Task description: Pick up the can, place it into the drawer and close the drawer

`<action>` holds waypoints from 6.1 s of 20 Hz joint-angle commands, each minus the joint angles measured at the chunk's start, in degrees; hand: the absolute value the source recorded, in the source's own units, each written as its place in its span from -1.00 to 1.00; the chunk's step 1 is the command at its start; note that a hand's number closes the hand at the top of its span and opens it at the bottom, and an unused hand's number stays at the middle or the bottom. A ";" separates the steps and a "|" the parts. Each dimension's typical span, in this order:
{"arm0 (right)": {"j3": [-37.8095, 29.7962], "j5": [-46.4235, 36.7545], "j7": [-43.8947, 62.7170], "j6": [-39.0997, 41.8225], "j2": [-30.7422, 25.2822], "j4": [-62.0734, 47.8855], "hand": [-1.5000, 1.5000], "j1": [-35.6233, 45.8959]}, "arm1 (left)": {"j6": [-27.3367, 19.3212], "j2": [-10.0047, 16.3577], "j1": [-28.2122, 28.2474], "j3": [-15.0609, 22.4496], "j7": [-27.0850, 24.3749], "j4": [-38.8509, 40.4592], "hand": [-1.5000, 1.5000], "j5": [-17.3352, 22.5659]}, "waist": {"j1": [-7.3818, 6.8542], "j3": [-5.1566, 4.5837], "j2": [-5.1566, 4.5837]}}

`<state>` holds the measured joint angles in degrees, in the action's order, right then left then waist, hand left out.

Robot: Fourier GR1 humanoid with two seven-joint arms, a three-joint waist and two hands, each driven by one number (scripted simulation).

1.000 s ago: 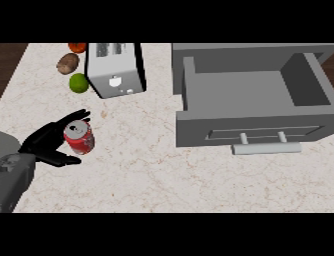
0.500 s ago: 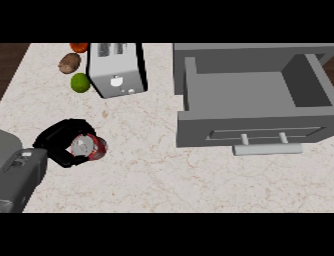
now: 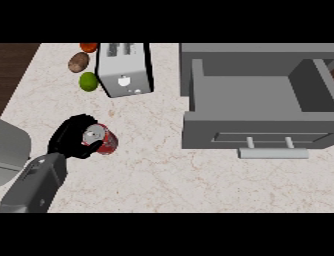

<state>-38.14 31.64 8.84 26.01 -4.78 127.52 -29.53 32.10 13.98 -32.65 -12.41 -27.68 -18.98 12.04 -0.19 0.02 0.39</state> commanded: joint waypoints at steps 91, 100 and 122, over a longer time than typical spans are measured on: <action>0.15 0.75 11.46 -1.59 0.51 4.97 -1.00 10.38 | -74.84 -13.98 -49.00 43.60 19.17 -4.48 -1.00 39.87 | 5.62 0.08 -1.55; 2.35 -3.67 9.53 -2.19 1.81 5.37 -1.00 13.71 | -77.05 -13.98 -46.40 47.81 15.69 -6.99 -1.00 44.05 | 5.85 0.10 -1.74; 23.02 -54.86 -6.00 -0.70 -0.84 6.15 -1.00 28.91 | -76.96 -13.98 -46.78 46.84 10.29 -10.18 -1.00 48.97 | 1.03 0.00 -1.18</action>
<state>-21.22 -13.11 3.75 26.96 -5.62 135.92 -4.31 -44.76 0.00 -81.43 33.81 -16.66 -27.38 60.27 1.64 0.05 -0.96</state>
